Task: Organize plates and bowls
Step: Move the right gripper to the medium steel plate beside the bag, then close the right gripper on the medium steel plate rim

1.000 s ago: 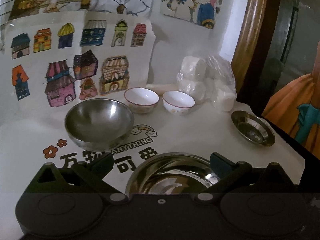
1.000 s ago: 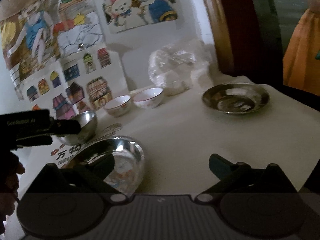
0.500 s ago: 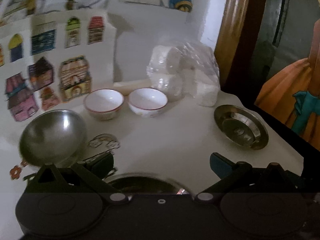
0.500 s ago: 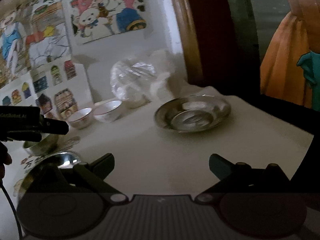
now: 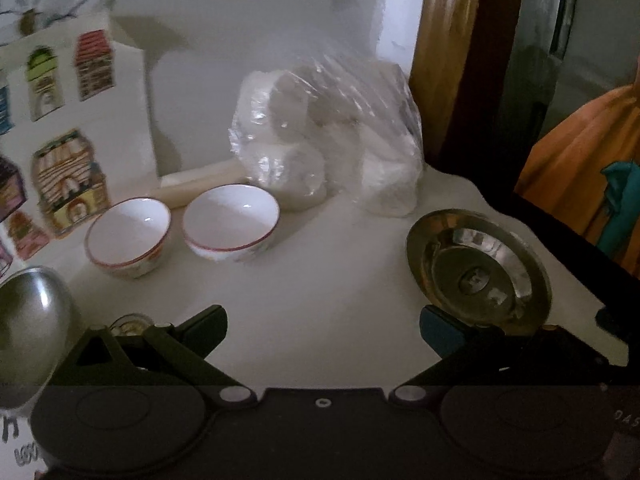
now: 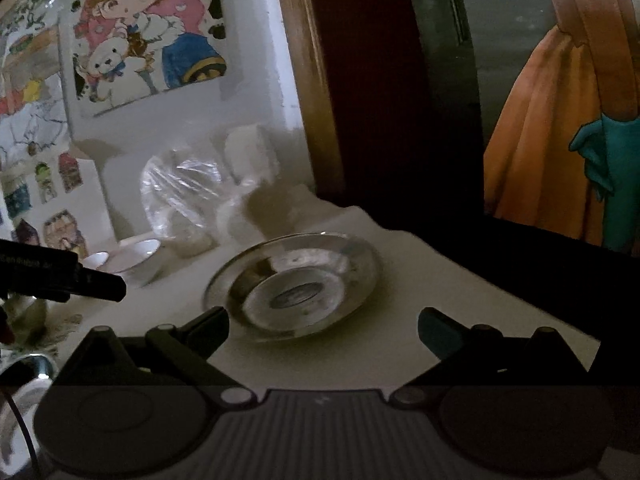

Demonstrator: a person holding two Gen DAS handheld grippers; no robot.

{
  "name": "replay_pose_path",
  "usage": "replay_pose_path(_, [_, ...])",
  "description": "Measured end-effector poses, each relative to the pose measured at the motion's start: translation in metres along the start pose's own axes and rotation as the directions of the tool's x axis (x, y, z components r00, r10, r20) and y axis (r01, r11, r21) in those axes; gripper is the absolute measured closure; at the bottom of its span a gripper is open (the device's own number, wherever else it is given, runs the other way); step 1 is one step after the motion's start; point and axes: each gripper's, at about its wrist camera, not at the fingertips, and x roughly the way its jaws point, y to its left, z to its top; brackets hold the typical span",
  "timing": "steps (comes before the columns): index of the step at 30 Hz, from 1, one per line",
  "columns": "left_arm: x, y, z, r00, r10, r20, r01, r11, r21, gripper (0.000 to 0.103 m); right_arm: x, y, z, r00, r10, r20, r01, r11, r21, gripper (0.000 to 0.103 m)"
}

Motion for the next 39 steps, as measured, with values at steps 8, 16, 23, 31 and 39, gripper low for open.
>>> replay_pose_path(8, [0.042,-0.014,0.022,0.999,0.017,-0.043,-0.016,1.0,0.017,0.001,0.028,-0.007,0.012,0.999,-0.045,-0.002,0.045,0.996,-0.071,0.0])
replay_pose_path(16, [0.074,-0.026,0.031,0.995,-0.026,-0.101,0.025,1.0,-0.015,0.001,0.048,-0.016,0.011,0.998,-0.048,-0.035,0.046,0.997,-0.055,0.0])
replay_pose_path(23, [0.083,-0.04,0.028,0.991,-0.078,-0.108,0.077,0.997,-0.013,0.002,0.052,-0.021,0.009,0.999,-0.021,-0.049,0.02,0.999,-0.032,0.0])
replay_pose_path(31, [0.085,-0.044,0.025,0.986,-0.119,-0.114,0.121,0.993,0.008,0.025,0.055,-0.02,0.009,0.998,0.02,-0.055,-0.021,0.999,-0.024,0.01])
replay_pose_path(39, [0.083,-0.054,0.023,0.984,-0.142,-0.108,0.148,0.988,0.051,0.056,0.057,-0.022,0.008,0.997,0.04,-0.068,-0.04,0.999,-0.006,0.027])
